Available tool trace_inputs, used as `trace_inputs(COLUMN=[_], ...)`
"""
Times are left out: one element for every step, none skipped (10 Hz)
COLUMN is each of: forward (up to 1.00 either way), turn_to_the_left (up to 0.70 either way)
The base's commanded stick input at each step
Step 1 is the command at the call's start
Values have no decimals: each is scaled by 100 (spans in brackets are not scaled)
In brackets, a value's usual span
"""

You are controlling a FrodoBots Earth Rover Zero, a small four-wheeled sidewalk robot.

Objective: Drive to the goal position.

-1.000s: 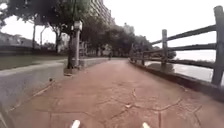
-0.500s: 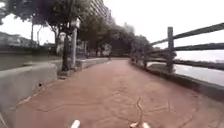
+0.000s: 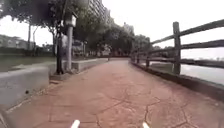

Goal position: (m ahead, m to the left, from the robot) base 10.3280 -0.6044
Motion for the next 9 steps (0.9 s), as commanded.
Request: trace_inputs(forward=[70, 70, 70, 70, 70, 70, 70, 70, 70], turn_to_the_left=[0, 0, 0, -1, -2, -4, -9, -13, -9])
